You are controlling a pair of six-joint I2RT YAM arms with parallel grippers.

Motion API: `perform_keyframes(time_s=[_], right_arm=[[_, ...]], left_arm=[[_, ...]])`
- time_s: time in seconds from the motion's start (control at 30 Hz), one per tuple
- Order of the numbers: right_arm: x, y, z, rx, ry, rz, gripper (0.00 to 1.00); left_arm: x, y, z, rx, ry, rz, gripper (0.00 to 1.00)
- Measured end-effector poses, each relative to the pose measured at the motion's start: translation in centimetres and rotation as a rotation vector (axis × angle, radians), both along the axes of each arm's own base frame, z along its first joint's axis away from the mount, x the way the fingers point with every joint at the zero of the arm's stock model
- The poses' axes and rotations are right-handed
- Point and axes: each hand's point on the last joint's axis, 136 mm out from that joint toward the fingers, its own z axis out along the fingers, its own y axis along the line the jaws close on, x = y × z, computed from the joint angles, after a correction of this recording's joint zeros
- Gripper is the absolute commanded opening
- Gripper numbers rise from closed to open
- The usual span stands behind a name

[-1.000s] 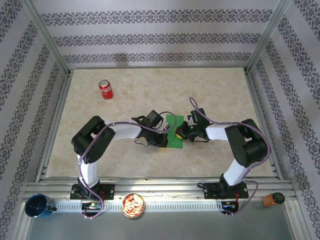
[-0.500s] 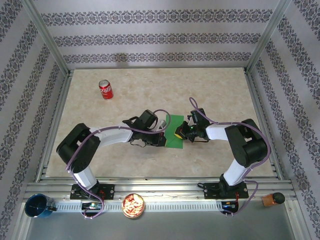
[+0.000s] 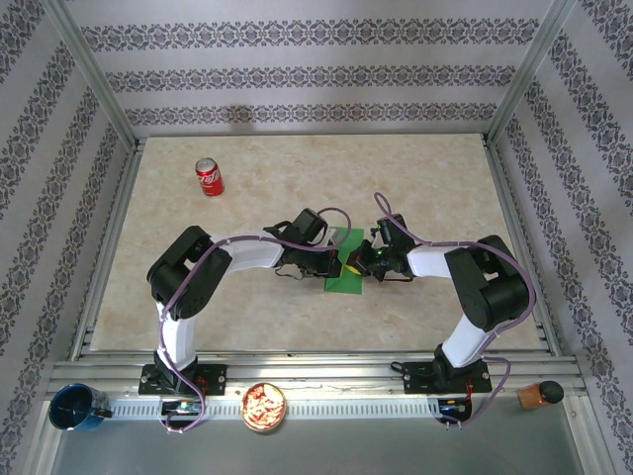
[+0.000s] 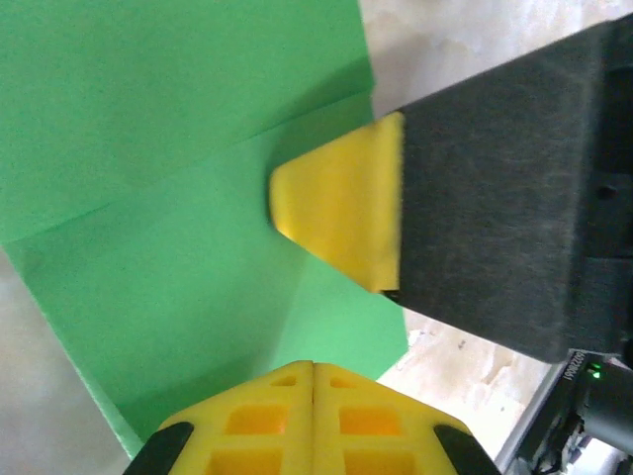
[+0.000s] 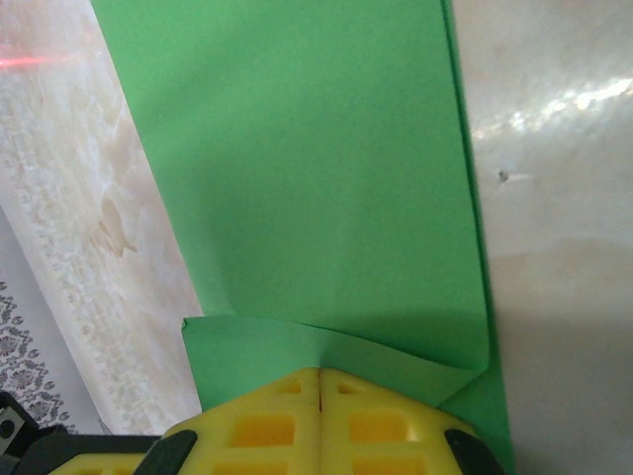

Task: Fold a paper plane with a square sheet of paper (pick it up from the middle)
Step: Fold the triangle a second time at the center of the table.

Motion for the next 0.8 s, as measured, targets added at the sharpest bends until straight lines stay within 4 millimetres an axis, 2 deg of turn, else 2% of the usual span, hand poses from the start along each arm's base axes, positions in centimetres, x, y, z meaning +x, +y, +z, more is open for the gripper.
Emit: perform_keyframes(time_s=[0.13, 0.27, 0.43, 0.53, 0.67, 0.8], right_arm=[[0.0, 0.0, 0.0, 0.001, 0.000, 0.001, 0.02], [0.0, -0.1, 0.1, 0.007, 0.005, 0.001, 0.04], [-0.1, -0.1, 0.3, -0.002, 0.011, 0.007, 0.08], [-0.2, -0.1, 1.1, -0.002, -0.009, 0.019, 0.10], [-0.4, 0.8, 3.0, 0.015, -0.064, 0.050, 0.08], [-1.2, 2.1, 2.9, 0.019, -0.066, 0.090, 0.03]], left_arm=[[0.1, 0.3, -0.5, 0.018, -0.004, 0.010, 0.00], [-0.6, 1.3, -2.0, 0.051, 0.006, 0.018, 0.00], [-0.7, 1.3, -2.0, 0.029, -0.022, 0.018, 0.00], [-0.6, 1.3, -1.9, 0.026, -0.031, 0.014, 0.00], [-0.6, 1.3, -1.9, 0.025, -0.038, 0.008, 0.00], [-0.6, 1.3, -1.9, 0.026, -0.041, 0.005, 0.00]])
